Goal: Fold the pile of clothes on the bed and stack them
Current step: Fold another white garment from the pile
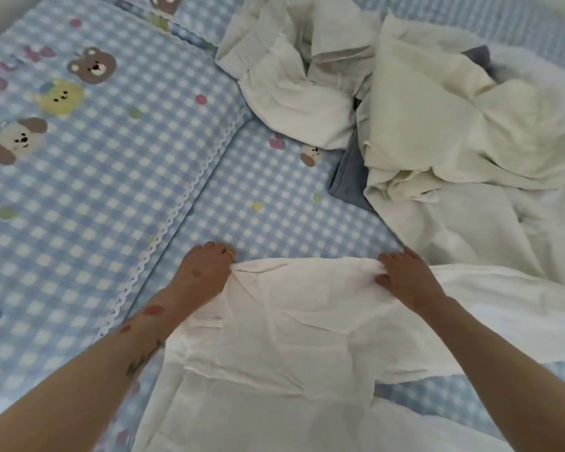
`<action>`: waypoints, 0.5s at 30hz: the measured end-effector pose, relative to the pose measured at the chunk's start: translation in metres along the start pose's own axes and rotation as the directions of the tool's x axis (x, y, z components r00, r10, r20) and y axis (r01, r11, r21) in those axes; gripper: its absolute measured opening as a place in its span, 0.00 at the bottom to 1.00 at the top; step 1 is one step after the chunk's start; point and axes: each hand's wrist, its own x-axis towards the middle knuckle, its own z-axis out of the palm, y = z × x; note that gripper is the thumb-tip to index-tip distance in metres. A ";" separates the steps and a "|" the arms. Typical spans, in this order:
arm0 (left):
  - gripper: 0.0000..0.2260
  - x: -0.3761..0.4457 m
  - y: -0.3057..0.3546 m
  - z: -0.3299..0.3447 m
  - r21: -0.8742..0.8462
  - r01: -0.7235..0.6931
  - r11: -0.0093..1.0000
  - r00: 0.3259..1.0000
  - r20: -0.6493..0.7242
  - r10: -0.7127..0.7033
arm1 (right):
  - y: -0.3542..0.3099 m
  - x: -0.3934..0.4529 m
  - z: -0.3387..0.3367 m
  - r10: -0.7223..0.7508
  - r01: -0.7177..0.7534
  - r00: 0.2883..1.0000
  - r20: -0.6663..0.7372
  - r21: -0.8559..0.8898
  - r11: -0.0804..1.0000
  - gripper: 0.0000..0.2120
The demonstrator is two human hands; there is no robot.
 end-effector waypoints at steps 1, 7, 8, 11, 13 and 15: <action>0.11 -0.002 -0.002 -0.004 -0.046 0.003 0.999 0.999 -0.048 -0.005 | 0.003 -0.004 -0.007 0.010 -0.005 0.996 -0.094 0.053 0.999 0.14; 0.05 -0.050 -0.003 -0.020 -0.430 0.044 0.902 0.959 -0.234 -0.158 | 0.017 -0.081 -0.049 0.058 0.085 0.844 -0.533 0.239 0.967 0.08; 0.04 -0.066 -0.001 -0.016 -0.487 0.098 0.868 0.967 -0.160 -0.199 | 0.016 -0.101 -0.050 0.030 0.116 0.862 -0.506 0.256 0.960 0.11; 0.10 -0.127 0.011 -0.005 -0.452 -0.043 0.891 0.981 -0.190 -0.049 | 0.014 -0.169 -0.042 -0.076 0.187 0.911 -0.405 0.241 0.952 0.19; 0.13 -0.169 0.021 -0.003 -0.289 -0.288 0.913 0.927 -0.325 0.189 | 0.013 -0.213 -0.031 -0.144 0.237 0.921 -0.361 0.227 0.945 0.16; 0.23 -0.204 0.027 0.005 -0.165 -0.431 0.887 0.857 -0.384 0.344 | 0.008 -0.254 -0.018 -0.192 0.282 0.922 -0.335 0.245 0.928 0.14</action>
